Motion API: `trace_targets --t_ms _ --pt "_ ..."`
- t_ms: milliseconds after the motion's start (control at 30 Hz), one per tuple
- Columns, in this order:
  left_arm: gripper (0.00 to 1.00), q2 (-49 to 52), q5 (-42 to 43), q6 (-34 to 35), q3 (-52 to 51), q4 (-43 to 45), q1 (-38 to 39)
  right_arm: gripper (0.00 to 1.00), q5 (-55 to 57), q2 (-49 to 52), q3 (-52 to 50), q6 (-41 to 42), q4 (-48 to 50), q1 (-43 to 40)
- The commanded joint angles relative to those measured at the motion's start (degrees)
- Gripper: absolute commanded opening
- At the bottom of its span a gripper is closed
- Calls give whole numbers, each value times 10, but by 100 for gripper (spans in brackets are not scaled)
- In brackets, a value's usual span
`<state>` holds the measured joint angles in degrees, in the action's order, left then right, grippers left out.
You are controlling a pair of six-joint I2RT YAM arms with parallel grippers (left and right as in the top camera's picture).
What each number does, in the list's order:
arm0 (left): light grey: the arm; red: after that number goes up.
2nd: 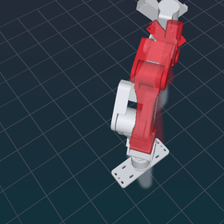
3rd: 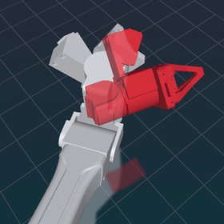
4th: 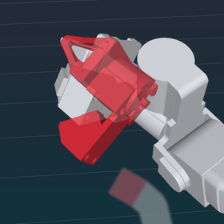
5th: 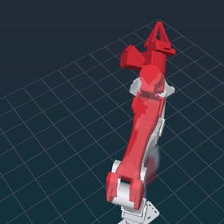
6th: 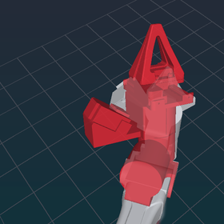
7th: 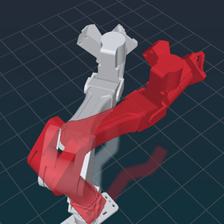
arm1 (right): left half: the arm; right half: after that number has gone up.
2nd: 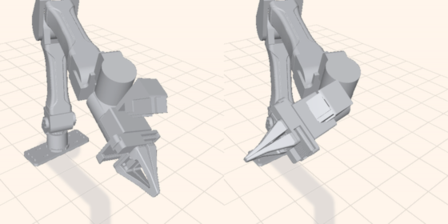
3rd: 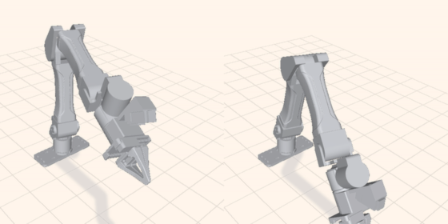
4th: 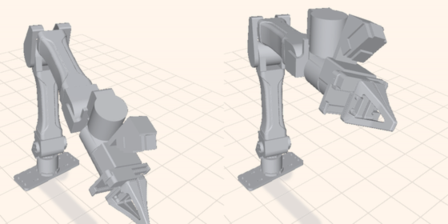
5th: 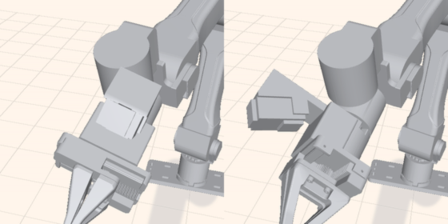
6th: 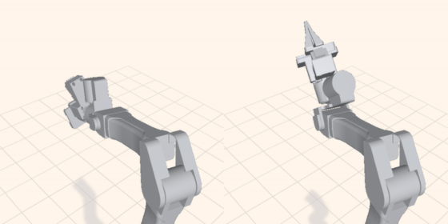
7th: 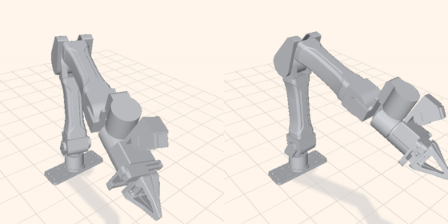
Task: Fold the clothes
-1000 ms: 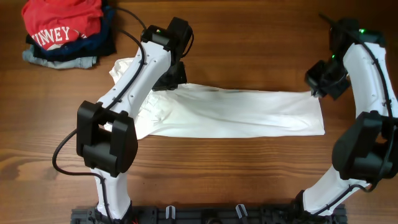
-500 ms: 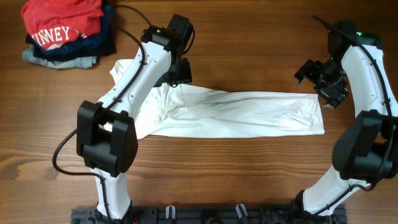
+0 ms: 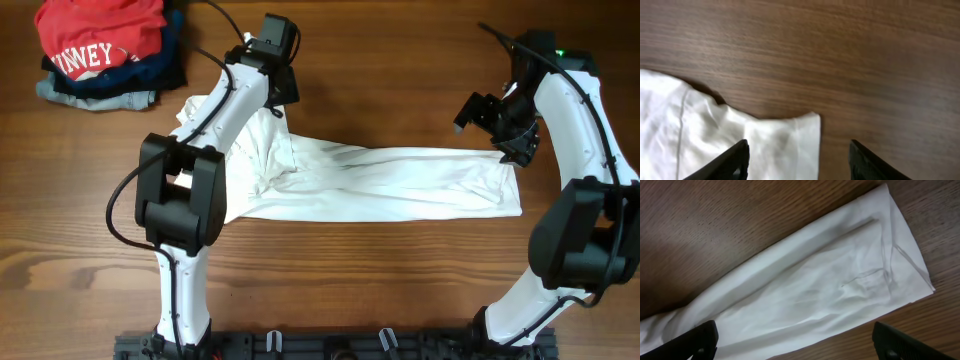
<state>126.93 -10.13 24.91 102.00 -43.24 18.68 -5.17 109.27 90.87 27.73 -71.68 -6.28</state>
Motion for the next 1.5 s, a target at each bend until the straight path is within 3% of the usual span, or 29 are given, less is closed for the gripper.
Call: trace_targets --t_ms 0,367,500,867,1033,1133,1467 --pt "63 37 -15 -23 3 15 -2 99 -9 1 -2 -8 1 3" --pt "62 56 -25 -39 3 12 16 100 -9 1 -2 -10 7 3" --pt "62 55 -134 -35 3 -26 34 100 -9 1 -2 -12 15 3" --pt "60 78 -77 -35 3 13 36 99 -9 1 -2 -23 13 3" --pt "36 78 -82 -35 3 0 34 99 -9 1 -2 -23 13 3" --pt "6 77 -105 -35 3 -11 31 99 -9 1 -2 -23 11 3" --pt "4 -25 -139 24 3 -87 31 99 -9 1 -2 8 11 3"
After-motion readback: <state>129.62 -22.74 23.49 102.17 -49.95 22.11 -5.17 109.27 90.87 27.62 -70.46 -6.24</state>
